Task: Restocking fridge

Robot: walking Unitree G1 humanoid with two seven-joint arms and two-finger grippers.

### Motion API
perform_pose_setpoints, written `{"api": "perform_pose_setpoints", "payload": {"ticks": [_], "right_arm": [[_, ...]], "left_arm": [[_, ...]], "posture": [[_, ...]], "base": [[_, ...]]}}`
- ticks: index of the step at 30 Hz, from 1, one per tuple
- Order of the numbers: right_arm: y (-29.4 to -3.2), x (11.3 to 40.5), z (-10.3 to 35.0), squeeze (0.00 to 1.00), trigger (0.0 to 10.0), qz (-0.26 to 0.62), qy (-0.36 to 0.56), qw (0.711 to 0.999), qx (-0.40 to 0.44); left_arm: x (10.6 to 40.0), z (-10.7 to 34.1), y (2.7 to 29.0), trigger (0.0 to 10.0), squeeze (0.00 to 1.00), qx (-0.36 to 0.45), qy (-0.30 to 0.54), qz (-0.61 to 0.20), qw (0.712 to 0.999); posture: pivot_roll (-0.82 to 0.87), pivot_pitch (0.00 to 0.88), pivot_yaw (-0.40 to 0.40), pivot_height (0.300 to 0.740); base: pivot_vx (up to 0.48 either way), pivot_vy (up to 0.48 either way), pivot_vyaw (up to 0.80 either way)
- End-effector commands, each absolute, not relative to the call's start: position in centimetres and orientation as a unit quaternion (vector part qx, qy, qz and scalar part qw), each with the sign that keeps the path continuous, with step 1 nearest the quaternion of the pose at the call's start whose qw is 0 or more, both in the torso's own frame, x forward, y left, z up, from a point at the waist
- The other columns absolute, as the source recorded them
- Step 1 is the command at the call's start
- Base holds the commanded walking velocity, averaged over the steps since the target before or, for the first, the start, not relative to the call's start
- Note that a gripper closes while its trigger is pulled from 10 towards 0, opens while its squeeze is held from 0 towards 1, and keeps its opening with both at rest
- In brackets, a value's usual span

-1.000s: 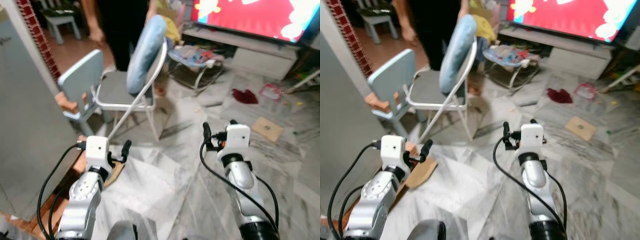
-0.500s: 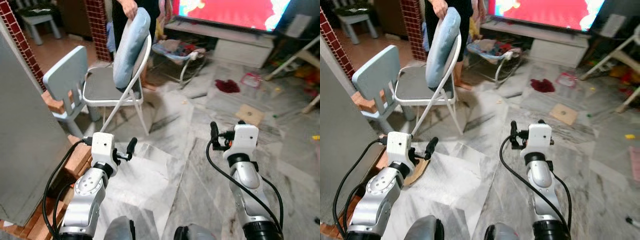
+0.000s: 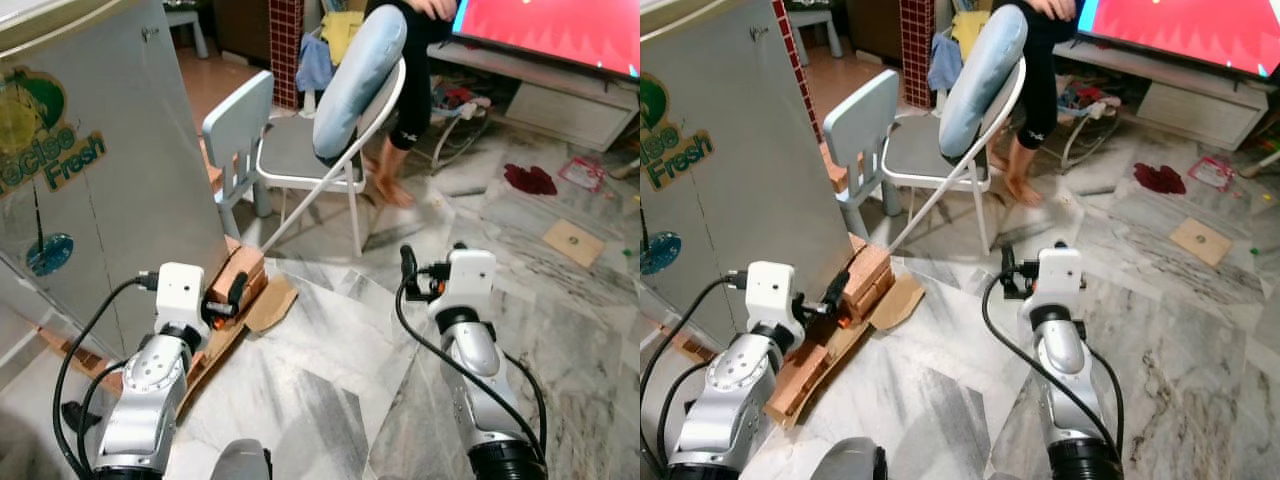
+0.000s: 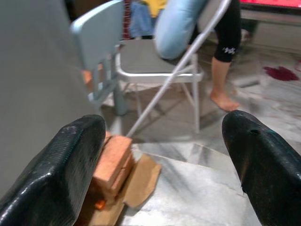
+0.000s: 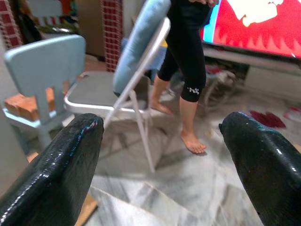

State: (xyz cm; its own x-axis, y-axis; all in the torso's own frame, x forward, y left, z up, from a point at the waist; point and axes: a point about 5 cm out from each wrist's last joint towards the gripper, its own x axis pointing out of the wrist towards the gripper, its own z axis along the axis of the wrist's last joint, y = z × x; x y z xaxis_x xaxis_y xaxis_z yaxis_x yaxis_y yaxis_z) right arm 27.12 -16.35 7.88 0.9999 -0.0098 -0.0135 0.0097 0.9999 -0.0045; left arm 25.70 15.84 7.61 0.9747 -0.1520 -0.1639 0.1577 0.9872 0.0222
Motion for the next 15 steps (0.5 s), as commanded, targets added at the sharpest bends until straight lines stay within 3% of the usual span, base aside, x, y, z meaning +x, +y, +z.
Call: {"api": "perform_pose_setpoints", "payload": {"ticks": [1,7,12,15], "right_arm": [[-16.96,27.03,7.83,0.00,10.0,-0.017,0.010,1.000,0.000],[-16.60,27.04,8.00,0.00,10.0,0.003,0.004,1.000,-0.008],[-16.59,27.03,7.86,0.00,10.0,-0.004,0.009,1.000,-0.004],[-16.75,27.14,7.66,0.00,10.0,-0.010,0.017,1.000,-0.004]], "left_arm": [[25.68,7.31,16.12,10.0,0.00,0.022,0.085,-0.064,0.994],[25.66,7.06,16.36,10.0,0.00,0.034,0.101,-0.063,0.992],[25.48,6.70,15.68,10.0,0.00,0.033,0.107,-0.083,0.990],[25.44,6.72,15.53,10.0,0.00,0.034,0.105,-0.088,0.990]], "posture": [[0.05,0.021,-0.026,0.740],[0.05,0.021,-0.026,0.740],[0.06,0.021,-0.030,0.740],[0.06,0.021,-0.037,0.740]], "base": [[0.000,0.000,0.00],[0.000,0.000,0.10],[0.000,0.443,0.70],[0.000,0.480,0.00]]}}
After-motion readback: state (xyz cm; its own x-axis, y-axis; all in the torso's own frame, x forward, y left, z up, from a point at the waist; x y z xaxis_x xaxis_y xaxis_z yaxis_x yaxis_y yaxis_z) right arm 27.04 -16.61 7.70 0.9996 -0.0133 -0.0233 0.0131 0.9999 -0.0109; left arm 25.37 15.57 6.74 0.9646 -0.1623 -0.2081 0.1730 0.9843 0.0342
